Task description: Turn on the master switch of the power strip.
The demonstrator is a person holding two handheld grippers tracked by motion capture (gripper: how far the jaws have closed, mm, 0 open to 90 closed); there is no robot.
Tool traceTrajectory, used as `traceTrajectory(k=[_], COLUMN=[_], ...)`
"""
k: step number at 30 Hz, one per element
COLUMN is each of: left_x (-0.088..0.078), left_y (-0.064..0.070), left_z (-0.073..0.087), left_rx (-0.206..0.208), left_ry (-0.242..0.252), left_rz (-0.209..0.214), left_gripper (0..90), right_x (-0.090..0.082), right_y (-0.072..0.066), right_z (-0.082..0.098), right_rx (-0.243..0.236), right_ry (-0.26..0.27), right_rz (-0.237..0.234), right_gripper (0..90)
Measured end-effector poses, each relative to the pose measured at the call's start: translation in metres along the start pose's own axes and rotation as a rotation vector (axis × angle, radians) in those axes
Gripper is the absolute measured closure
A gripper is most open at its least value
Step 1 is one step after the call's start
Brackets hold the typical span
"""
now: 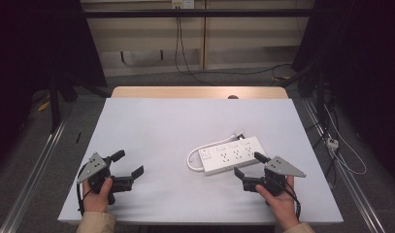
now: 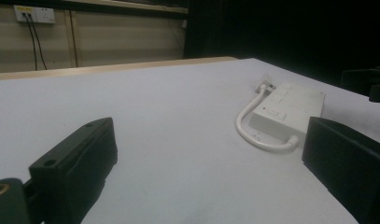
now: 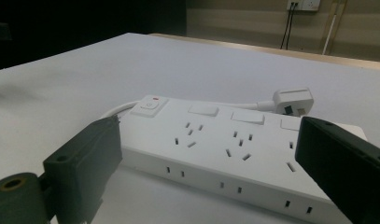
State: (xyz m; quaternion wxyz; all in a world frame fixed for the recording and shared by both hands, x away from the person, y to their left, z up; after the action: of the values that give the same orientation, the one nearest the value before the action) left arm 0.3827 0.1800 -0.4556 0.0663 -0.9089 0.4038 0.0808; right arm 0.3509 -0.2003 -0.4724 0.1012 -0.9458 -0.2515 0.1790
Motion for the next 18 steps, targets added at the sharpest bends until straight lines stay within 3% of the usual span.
traceTrajectory(k=[18], left_x=[0.001], left_y=[0.002], left_z=[0.000], left_rx=[0.001], left_ry=[0.002], left_rz=[0.007], left_gripper=[2.8], right_x=[0.013], right_y=[-0.002], right_z=[-0.008], right_rx=[0.006], right_ry=[0.009], right_rz=[-0.003], right_gripper=[7.2])
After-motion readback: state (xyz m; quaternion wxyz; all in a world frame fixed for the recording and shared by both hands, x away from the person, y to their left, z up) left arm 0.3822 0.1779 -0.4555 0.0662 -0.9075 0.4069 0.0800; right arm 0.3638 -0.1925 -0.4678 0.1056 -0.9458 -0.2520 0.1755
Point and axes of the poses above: each handheld gripper's, and its own axes: x roughly forward along the jaws, z roughly out of its underside, y roughly to its right, the point moved 8 cm from there along x, roughly forward along the jaws, and after that the axes turned 12 degrees about x, right-handed, at the moved point
